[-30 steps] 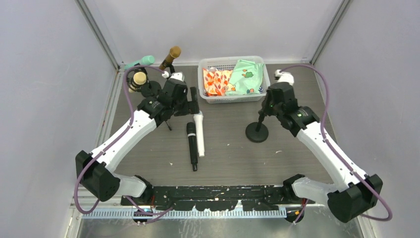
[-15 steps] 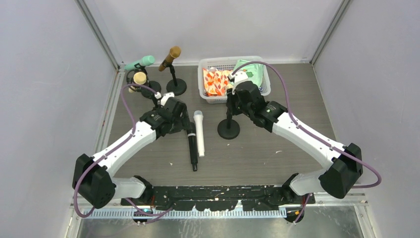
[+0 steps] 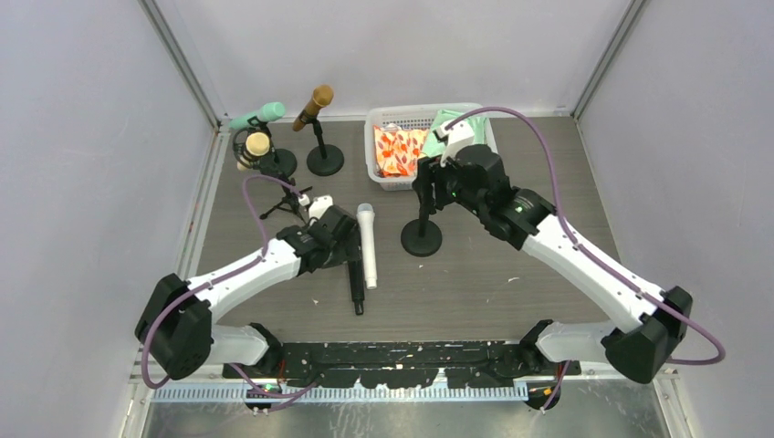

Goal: Attach the microphones to the stand

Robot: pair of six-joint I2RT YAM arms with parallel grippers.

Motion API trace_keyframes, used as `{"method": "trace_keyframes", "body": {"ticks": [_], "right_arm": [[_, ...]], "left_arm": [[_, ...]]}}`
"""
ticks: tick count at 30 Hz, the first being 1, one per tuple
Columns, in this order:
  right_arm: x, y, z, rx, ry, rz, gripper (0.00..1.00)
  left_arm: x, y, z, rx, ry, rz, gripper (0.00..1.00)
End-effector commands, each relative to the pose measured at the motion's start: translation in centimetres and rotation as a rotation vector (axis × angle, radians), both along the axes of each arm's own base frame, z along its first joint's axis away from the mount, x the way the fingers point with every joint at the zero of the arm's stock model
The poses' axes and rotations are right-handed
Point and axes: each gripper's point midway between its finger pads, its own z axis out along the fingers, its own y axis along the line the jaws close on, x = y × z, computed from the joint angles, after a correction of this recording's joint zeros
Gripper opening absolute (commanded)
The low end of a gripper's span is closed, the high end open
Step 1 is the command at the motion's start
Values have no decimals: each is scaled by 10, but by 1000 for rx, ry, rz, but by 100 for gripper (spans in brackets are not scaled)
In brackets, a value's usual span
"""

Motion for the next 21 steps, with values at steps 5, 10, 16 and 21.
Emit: {"method": "trace_keyframes", "body": {"ticks": [5, 10, 16, 21], "right_arm": [[-23, -13, 65, 145, -120, 10, 70], [-30, -24, 69, 138, -135, -5, 70], [-34, -35, 72, 120, -147, -23, 70], [-36, -41, 73, 114, -157, -40, 70]], "left_arm": [[13, -21, -16, -62, -34, 1, 79], [13, -27, -29, -54, -14, -13, 76], [8, -27, -49, -21, 24, -19, 68], [1, -29, -62, 4, 39, -41, 62]]}}
